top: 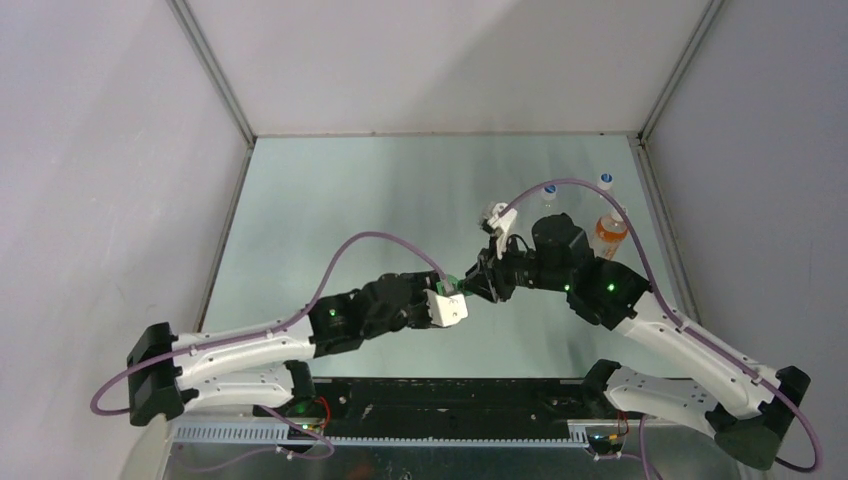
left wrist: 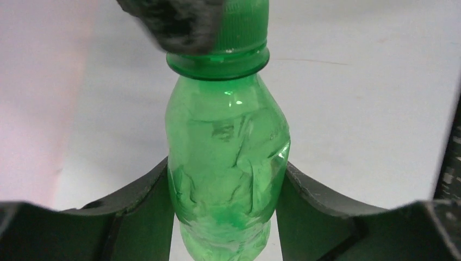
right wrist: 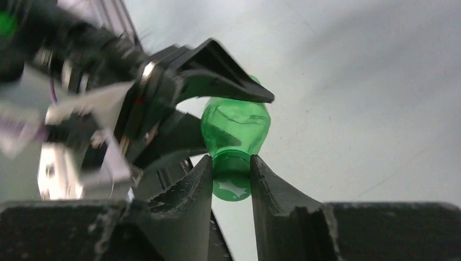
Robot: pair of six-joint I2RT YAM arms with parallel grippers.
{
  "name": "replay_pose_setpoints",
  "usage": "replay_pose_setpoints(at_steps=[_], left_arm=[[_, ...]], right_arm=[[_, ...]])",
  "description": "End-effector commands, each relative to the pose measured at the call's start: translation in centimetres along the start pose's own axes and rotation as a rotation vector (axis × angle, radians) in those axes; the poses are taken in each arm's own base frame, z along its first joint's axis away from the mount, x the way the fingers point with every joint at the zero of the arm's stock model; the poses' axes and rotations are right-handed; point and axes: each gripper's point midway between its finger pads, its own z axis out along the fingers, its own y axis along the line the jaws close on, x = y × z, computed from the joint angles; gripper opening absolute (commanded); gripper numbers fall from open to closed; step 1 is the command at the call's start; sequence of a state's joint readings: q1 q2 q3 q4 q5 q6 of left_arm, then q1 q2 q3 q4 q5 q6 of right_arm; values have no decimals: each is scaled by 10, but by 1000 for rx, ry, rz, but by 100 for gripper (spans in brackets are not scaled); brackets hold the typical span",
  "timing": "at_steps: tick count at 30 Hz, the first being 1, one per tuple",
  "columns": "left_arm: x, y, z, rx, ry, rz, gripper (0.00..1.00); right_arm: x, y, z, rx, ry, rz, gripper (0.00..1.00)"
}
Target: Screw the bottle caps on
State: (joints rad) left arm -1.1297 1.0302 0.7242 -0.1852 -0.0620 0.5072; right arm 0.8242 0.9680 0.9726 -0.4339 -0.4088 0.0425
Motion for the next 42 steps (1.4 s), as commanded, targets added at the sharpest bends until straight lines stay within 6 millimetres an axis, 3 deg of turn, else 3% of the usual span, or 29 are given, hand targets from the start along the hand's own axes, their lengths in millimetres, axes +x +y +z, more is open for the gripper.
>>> replay_pose_setpoints(at_steps=[1, 3, 5, 6, 7, 10, 12, 17, 28, 30, 32, 34, 35, 37, 38, 39, 40, 41, 42], left_arm=[[-53, 66, -16, -431, -160, 21, 20], [-49, 61, -12, -419, -162, -8, 20], [-48, 55, -8, -390, -178, -46, 20], [-48, 50, -5, -359, -191, -79, 20], [-45, 47, -4, -341, -193, -96, 20], [-45, 36, 1, -263, -237, -185, 21], [-47, 33, 2, -227, -267, -229, 22], [-56, 27, 4, -173, -316, -272, 22], [-71, 29, -1, -165, -384, -315, 23], [-74, 29, -1, -163, -397, -324, 23], [-75, 30, -1, -165, -408, -338, 23], [-77, 32, -2, -172, -419, -355, 24], [-76, 32, -2, -173, -421, -360, 29], [-74, 34, -1, -179, -424, -381, 41], [-71, 34, -1, -183, -423, -397, 48], [-70, 35, -2, -186, -423, -405, 61], [-66, 35, -2, -196, -417, -424, 68], [-63, 36, -3, -201, -413, -431, 85], [-59, 36, -4, -209, -407, -444, 92]], right_arm=[[-19, -29, -5, 282, -105, 360, 0], [-28, -29, -10, 289, -148, 333, 0], [-42, -25, -17, 267, -209, 260, 13], [-45, -24, -18, 258, -226, 230, 27], [-56, -22, -24, 247, -273, 165, 34], [-60, -22, -30, 241, -311, 49, 54], [-60, -20, -31, 228, -318, 0, 61], [-59, -9, -24, 154, -327, -43, 64], [-50, -11, -13, 153, -294, 38, 60], [-49, -10, -12, 152, -289, 47, 54], [-48, -10, -11, 149, -288, 60, 41], [-48, -9, -11, 144, -289, 70, 23], [-49, -8, -11, 143, -290, 68, 10], [-49, -10, -13, 154, -292, 57, 0], [-49, -11, -14, 161, -293, 49, 0], [-49, -14, -17, 182, -297, 25, 0], [-49, -18, -19, 199, -296, -2, 0], [-49, -24, -22, 234, -296, -9, 0], [-48, -30, -25, 263, -290, -26, 0]])
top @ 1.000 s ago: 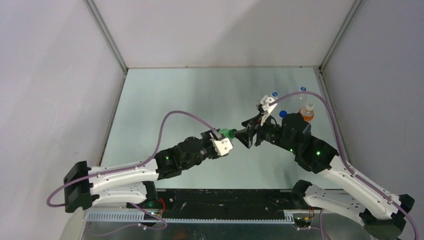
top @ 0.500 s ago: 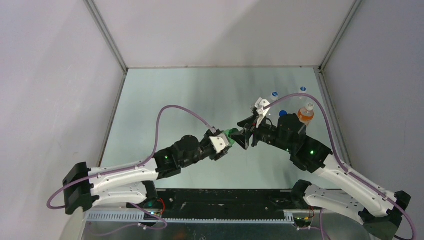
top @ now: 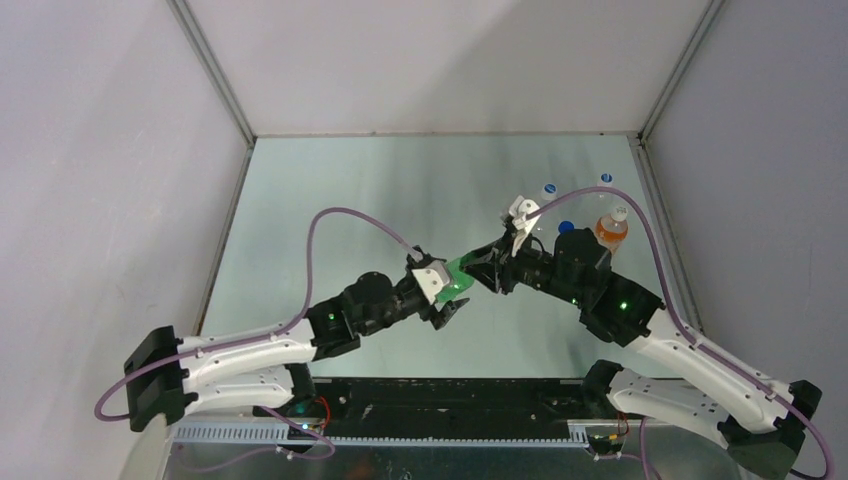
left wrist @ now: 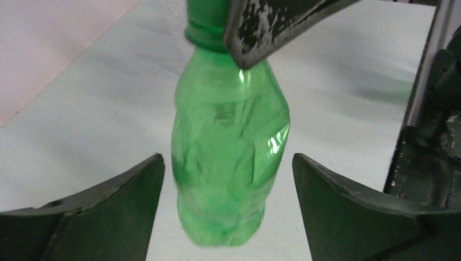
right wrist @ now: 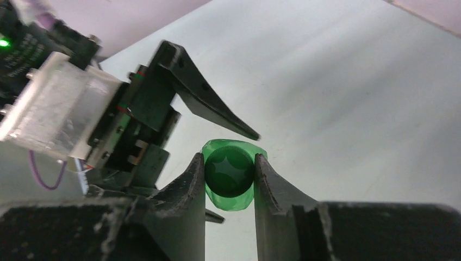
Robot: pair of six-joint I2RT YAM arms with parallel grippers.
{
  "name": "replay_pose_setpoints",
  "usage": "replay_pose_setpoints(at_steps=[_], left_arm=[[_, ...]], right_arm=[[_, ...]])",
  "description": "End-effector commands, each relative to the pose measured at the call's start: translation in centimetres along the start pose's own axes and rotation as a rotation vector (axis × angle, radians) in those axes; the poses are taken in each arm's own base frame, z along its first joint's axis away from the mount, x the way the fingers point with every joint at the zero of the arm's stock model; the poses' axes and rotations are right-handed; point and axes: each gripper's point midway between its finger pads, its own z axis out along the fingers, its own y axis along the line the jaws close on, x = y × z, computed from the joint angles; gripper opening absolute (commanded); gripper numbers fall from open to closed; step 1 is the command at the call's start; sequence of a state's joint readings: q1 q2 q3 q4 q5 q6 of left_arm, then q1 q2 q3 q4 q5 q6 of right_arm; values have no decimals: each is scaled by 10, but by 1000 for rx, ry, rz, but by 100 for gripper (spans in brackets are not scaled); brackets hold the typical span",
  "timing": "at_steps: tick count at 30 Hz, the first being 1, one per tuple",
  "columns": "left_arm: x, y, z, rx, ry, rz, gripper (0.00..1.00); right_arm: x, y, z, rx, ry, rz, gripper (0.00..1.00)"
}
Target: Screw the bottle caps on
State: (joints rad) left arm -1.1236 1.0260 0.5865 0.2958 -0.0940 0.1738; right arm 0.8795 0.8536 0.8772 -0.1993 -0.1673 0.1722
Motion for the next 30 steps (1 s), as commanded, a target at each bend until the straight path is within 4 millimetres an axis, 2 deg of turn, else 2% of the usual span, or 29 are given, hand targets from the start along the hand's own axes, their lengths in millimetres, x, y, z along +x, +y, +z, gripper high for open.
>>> replay_pose_setpoints(at_steps=[1, 3, 4, 5, 6, 7, 8, 9, 10, 11, 12, 13, 17, 21, 24, 30], left_arm=[[-15, 12, -8, -58, -81, -88, 98], [-5, 16, -14, -83, -56, -100, 99], [-6, 19, -18, -95, -63, -111, 100], [4, 21, -21, -110, -40, -114, 100], [3, 24, -26, -123, -49, -124, 100], [12, 26, -30, -139, -27, -132, 100], [10, 32, -35, -160, -36, -139, 100], [19, 36, -40, -184, -10, -142, 100], [17, 44, -47, -213, -21, -147, 100], [25, 49, -53, -242, 10, -146, 100], [21, 60, -61, -278, -4, -152, 100], [28, 66, -67, -305, 24, -148, 100], [23, 104, -102, -453, -1, -142, 100], [26, 120, -123, -532, 28, -103, 100], [28, 125, -128, -562, 37, -83, 100], [33, 125, -124, -557, 47, -69, 100]], right_arm=[[-12, -27, -9, 128, -40, -86, 0], [-14, -48, -14, 207, -32, -115, 0], [-11, -55, -15, 232, -18, -131, 0], [-12, -70, -18, 289, -15, -133, 0], [-8, -78, -19, 319, 3, -139, 0], [-8, -92, -23, 368, 7, -132, 0], [-4, -101, -24, 395, 26, -125, 0], [-2, -110, -27, 424, 33, -117, 0], [3, -117, -26, 440, 55, -110, 0], [5, -126, -28, 466, 66, -114, 0], [10, -133, -26, 482, 91, -123, 0], [12, -141, -28, 504, 101, -119, 1], [29, -161, -22, 540, 152, -100, 1], [42, -175, -14, 557, 161, -74, 1], [55, -182, -10, 567, 184, -54, 2], [71, -190, -6, 574, 184, 2, 3]])
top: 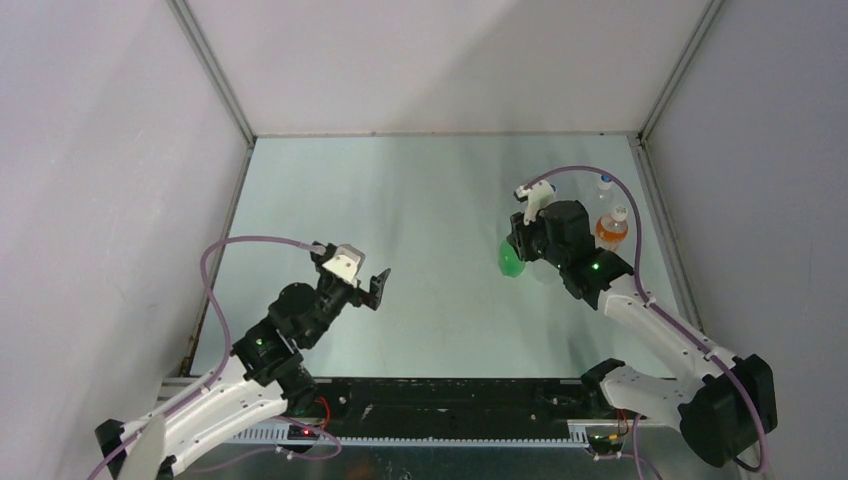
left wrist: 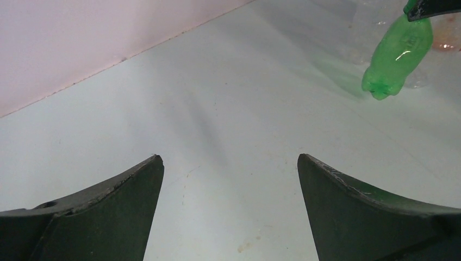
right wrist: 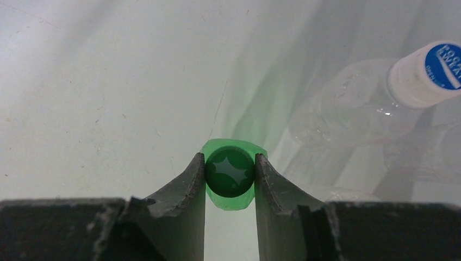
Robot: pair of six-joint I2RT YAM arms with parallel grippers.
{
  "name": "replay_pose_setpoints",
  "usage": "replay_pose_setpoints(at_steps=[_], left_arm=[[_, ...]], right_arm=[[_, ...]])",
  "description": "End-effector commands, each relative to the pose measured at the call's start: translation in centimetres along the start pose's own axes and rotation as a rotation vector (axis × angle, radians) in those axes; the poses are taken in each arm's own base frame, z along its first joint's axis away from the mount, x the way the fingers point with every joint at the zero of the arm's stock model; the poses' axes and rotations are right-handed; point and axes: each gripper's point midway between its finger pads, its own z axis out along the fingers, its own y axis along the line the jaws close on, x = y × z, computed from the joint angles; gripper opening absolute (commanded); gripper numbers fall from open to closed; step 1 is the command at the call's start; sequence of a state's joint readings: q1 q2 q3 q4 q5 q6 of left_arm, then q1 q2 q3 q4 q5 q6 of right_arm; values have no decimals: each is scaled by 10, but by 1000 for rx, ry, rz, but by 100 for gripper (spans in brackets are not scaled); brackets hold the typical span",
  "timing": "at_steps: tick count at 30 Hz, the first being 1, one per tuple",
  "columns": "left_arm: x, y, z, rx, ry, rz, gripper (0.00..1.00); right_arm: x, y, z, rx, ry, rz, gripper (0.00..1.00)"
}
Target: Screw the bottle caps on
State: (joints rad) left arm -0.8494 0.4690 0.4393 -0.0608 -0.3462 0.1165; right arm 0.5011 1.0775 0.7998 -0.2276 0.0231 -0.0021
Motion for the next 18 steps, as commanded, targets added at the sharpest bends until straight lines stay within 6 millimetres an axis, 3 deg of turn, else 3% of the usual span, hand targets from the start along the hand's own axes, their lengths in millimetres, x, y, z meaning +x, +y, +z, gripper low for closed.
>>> replay_pose_setpoints(at_steps=[1, 10, 18], left_arm=[[3, 6, 3, -29, 9, 33, 100], [5, 3, 7, -20, 13, 36, 100], [4, 3, 7, -17, 9, 38, 100]], right_arm=[[-14, -1, 6, -1, -77, 50, 4], [6, -6, 11, 13, -66, 82, 9], [6, -1, 8, -17, -68, 78, 28]])
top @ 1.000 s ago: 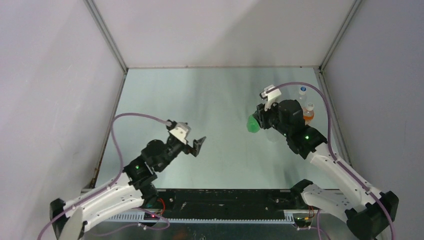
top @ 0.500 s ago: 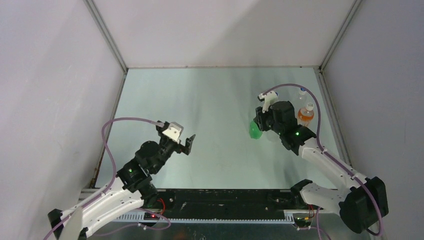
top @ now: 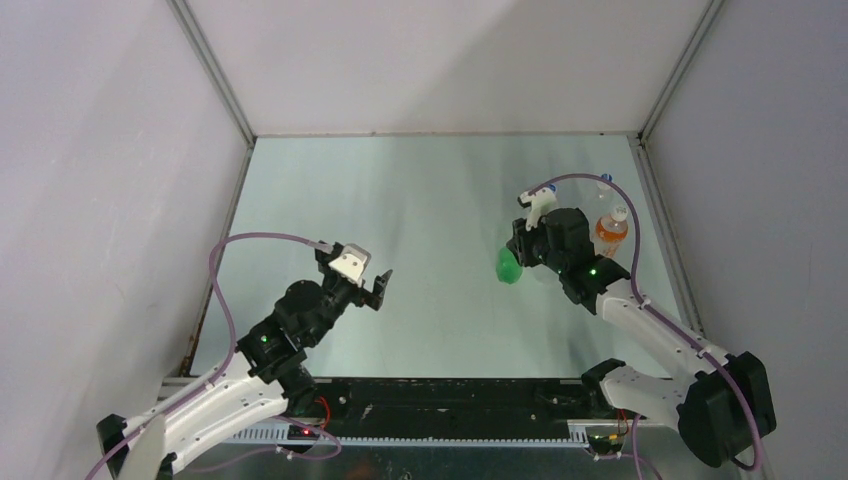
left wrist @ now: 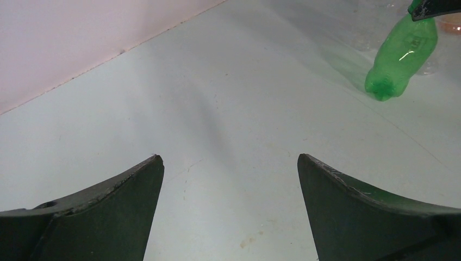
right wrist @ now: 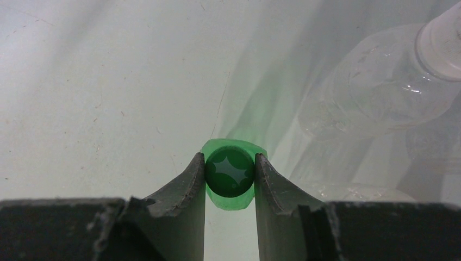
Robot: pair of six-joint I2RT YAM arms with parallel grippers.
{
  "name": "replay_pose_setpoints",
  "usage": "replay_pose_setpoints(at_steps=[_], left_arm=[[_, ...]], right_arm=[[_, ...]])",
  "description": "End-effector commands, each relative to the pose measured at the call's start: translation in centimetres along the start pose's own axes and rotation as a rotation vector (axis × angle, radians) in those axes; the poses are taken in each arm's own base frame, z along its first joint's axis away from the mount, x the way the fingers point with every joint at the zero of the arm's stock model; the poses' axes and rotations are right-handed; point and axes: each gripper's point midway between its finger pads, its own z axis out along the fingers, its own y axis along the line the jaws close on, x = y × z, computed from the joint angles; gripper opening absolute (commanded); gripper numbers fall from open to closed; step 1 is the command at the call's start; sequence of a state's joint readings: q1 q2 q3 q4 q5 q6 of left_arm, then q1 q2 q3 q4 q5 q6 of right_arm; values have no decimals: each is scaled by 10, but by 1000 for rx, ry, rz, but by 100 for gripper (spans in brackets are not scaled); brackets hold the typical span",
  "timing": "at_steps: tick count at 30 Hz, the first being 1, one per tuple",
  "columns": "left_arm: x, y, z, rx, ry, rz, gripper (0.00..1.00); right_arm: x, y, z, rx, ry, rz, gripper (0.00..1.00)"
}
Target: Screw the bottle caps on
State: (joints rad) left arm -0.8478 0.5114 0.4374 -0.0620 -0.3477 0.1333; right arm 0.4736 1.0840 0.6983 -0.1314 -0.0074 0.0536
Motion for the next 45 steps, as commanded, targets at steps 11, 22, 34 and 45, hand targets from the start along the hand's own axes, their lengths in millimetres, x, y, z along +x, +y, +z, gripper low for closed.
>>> replay_pose_setpoints(at_steps=[11, 22, 34, 45], left_arm=[[-8, 6, 0, -22, -42, 3, 100], [-8, 4, 0, -14, -42, -3, 100], [-10, 2, 1, -3, -46, -11, 100], [-5, -4, 6, 8, 6, -66, 100]], right_arm=[[-29, 4, -13, -24, -114, 2, 45], [-21, 2, -11, -20, -84, 1, 45], [-24, 25, -14, -126, -92, -40, 42], [-1, 78, -36, -437, 25, -509, 67]])
